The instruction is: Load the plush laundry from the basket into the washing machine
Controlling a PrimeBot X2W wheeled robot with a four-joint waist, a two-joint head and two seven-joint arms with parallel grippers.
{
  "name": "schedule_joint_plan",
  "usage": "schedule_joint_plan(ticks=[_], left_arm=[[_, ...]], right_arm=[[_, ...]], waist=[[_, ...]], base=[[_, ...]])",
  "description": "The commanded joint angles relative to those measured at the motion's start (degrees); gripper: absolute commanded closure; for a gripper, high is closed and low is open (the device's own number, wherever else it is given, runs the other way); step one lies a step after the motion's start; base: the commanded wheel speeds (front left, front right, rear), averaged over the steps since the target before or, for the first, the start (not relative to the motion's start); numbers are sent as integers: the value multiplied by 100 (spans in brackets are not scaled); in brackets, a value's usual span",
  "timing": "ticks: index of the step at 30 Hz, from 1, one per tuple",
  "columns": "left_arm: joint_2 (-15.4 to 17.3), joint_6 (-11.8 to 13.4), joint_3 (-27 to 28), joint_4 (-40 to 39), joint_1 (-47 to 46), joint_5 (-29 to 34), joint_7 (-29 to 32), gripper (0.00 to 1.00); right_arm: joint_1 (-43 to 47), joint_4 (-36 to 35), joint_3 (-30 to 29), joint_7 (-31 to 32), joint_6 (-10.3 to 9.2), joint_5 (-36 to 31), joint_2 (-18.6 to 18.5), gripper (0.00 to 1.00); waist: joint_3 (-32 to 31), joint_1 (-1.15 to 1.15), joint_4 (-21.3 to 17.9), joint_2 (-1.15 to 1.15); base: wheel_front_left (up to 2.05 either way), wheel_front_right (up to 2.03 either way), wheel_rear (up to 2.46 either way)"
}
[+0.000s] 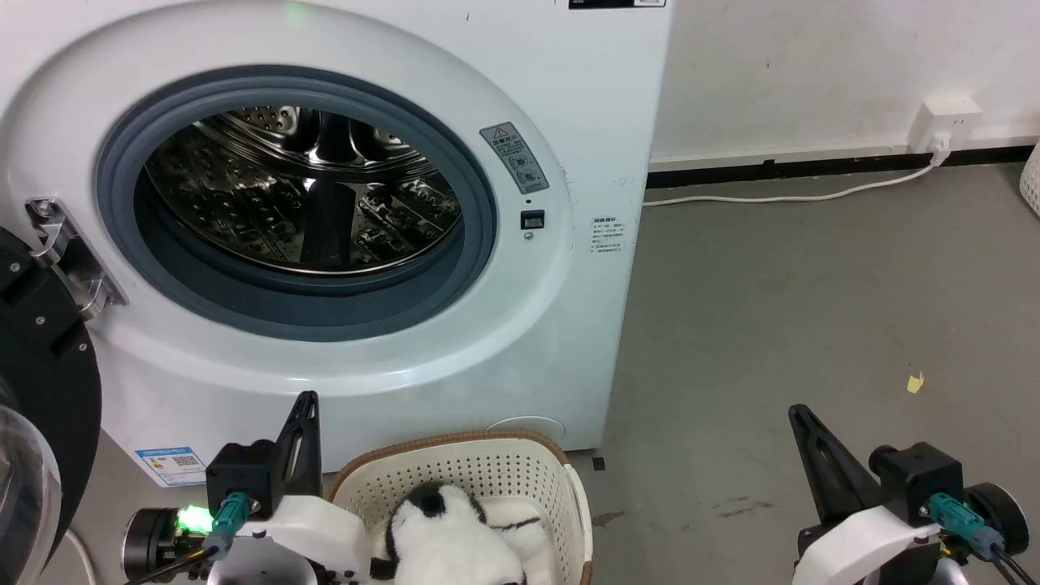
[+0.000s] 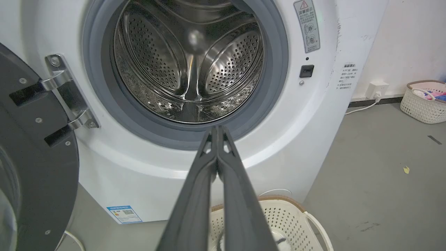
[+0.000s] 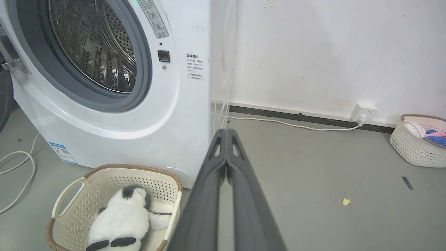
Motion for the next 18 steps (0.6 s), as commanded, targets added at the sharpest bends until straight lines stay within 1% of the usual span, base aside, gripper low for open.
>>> schedule_joint_plan(ticks=[1, 7, 8, 18], left_arm=[[1, -25, 4, -25, 88, 9, 2, 100], [1, -25, 4, -25, 88, 9, 2, 100], [0, 1, 0, 2, -1, -3, -1, 0], [0, 33, -82, 64, -9, -100, -62, 0]], right_arm=[[-66, -23, -3, 5, -5, -43, 17, 100], [-66, -23, -3, 5, -5, -43, 17, 100], [2, 2, 1, -1, 0, 4, 0, 0], [41, 65, -24, -71, 0, 112, 1, 0]], waist=[[0, 0, 0, 0], [0, 0, 0, 0], [0, 0, 0, 0], [2, 0, 3, 0]], base=[[0, 0, 0], [0, 0, 0], [0, 0, 0], [0, 0, 0]])
